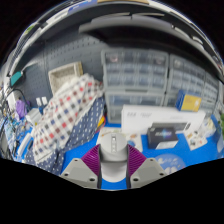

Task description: Arrange mouse

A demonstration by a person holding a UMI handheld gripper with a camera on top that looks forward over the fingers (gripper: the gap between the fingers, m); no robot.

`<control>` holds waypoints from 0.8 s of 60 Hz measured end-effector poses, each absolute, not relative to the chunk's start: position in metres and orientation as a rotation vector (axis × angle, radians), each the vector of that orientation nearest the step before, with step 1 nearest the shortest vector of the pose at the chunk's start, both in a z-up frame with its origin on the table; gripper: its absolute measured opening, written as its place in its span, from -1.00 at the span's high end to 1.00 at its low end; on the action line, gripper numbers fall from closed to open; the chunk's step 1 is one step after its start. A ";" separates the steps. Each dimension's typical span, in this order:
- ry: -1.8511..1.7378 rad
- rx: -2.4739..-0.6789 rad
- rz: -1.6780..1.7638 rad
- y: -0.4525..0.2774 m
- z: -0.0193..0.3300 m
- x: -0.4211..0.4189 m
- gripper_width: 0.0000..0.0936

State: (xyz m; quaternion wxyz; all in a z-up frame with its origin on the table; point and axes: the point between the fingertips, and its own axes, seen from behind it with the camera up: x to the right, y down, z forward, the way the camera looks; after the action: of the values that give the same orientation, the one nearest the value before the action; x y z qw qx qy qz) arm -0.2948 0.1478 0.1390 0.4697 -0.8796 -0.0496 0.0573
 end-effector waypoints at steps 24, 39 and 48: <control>-0.031 -2.096 0.068 0.154 0.174 -0.103 0.27; 0.009 -2.325 0.097 0.135 0.037 -0.077 0.28; 0.029 -2.403 0.118 0.118 -0.008 -0.081 0.32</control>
State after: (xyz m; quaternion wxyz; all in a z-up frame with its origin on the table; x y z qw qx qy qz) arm -0.0808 0.1176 -0.0085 0.3595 -0.9320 0.0112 0.0458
